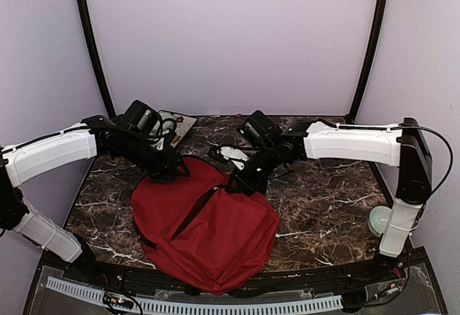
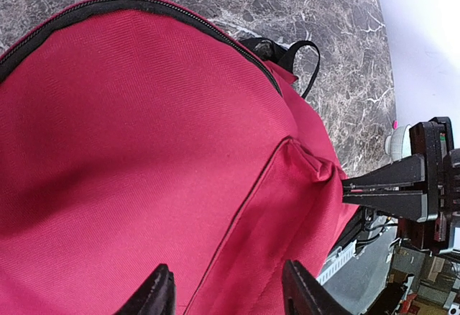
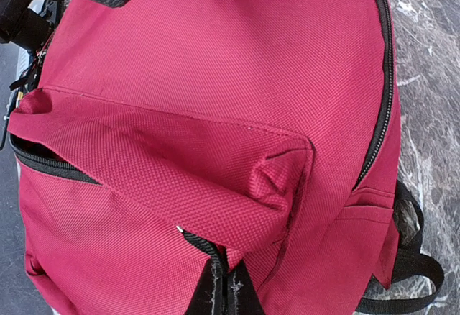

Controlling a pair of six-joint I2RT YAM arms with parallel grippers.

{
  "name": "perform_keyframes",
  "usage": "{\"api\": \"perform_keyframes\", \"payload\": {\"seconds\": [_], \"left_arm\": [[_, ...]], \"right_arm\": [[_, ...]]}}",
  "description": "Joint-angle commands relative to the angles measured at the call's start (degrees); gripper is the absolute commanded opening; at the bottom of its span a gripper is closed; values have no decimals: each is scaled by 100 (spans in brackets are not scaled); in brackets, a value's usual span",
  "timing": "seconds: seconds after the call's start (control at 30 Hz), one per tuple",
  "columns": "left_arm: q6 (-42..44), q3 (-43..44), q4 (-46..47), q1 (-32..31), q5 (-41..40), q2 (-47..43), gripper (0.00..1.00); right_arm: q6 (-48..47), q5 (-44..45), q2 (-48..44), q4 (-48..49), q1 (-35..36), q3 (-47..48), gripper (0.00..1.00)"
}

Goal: Pack the student bag
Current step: Place the lower front pocket of the student bag.

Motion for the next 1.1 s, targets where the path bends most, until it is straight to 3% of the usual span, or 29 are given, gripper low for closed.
{"api": "perform_keyframes", "payload": {"seconds": [0.0, 0.37, 0.6, 0.87, 0.97, 1.07], "left_arm": [[6, 87, 117, 24, 132, 12, 53], [-1, 3, 403, 17, 239, 251, 53], [-24, -154, 475, 15, 240, 201, 53], [-91, -374, 579, 17, 213, 42, 53], [-96, -387, 571, 21, 207, 32, 52], [-89, -386, 579, 21, 187, 27, 53]], "right_arm": [[177, 85, -144, -500, 76, 363, 0], [684, 320, 358, -1808, 81, 1088, 4], [676, 206, 360, -1884, 81, 1216, 19], [614, 132, 294, -1652, 107, 1147, 10], [620, 123, 327, -1712, 122, 1249, 12], [716, 304, 304, -1831, 125, 1366, 22]]}}
